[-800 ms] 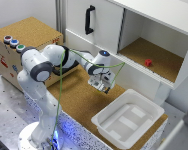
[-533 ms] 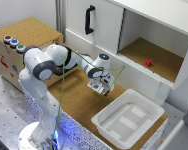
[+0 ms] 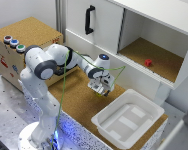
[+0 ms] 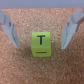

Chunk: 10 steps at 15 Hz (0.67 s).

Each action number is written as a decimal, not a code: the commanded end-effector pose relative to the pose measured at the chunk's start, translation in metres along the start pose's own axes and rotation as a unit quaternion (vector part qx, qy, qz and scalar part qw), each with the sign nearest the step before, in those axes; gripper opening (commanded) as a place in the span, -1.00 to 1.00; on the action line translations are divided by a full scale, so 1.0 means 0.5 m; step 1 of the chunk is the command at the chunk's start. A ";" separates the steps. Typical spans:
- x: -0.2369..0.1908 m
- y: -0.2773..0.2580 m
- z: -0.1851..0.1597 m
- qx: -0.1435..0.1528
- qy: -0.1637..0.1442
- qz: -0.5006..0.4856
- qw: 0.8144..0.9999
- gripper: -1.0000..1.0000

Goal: Put the yellow object on the table

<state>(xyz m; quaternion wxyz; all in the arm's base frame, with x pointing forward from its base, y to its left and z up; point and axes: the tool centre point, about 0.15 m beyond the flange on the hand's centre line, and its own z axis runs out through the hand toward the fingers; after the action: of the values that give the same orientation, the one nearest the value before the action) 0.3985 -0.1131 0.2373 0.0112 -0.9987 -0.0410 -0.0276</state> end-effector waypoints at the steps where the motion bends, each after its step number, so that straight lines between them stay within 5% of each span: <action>1: -0.004 -0.052 -0.058 0.004 -0.005 -0.003 1.000 1.00; 10: 0.009 -0.071 -0.064 0.011 -0.007 -0.018 1.000 1.00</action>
<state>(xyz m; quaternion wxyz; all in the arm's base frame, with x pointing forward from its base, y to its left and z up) 0.3956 -0.0863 0.2630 0.0154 -0.9972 -0.0641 -0.0359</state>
